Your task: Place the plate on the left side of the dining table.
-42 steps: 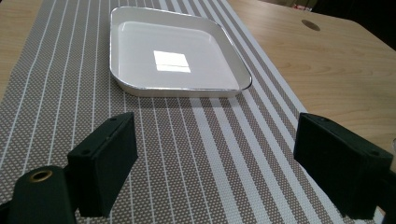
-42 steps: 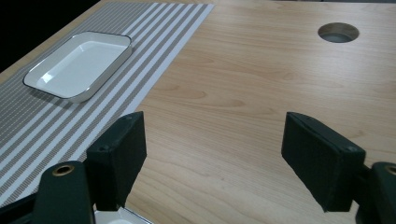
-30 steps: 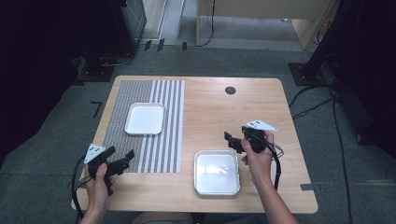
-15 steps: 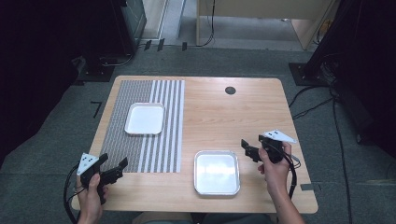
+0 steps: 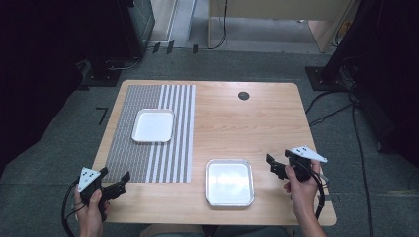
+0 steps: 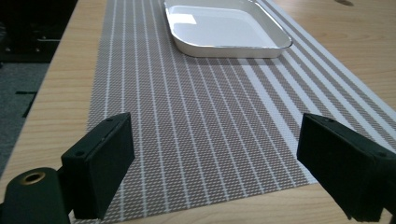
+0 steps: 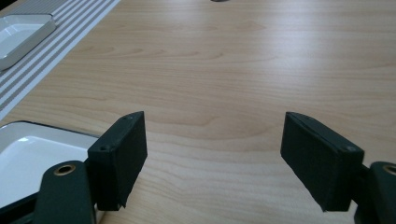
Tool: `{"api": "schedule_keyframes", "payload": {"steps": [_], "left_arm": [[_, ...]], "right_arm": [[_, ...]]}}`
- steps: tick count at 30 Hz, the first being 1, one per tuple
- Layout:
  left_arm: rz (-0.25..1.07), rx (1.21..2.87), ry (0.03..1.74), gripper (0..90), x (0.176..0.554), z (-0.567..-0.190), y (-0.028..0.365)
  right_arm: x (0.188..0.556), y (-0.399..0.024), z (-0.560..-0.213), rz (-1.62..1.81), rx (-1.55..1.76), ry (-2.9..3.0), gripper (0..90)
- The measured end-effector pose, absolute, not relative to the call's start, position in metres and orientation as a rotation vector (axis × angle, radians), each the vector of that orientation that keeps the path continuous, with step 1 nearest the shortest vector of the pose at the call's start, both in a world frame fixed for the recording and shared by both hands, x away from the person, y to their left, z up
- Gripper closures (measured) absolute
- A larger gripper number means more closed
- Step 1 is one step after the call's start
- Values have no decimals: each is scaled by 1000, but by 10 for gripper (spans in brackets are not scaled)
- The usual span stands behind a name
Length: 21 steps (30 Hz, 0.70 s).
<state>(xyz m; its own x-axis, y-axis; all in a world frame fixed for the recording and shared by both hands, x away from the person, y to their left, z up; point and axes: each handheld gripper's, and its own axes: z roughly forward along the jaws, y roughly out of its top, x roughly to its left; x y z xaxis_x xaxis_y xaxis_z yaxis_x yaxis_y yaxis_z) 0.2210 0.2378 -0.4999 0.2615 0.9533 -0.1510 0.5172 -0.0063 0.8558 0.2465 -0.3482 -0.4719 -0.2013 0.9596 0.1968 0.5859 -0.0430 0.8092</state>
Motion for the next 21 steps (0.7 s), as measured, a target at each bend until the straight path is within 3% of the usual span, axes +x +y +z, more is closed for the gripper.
{"api": "schedule_keyframes", "payload": {"steps": [21], "left_arm": [[663, 1691, 1440, 102, 213, -514, 260]], "right_arm": [[206, -402, -504, 1039, 1739, 1747, 230]]}}
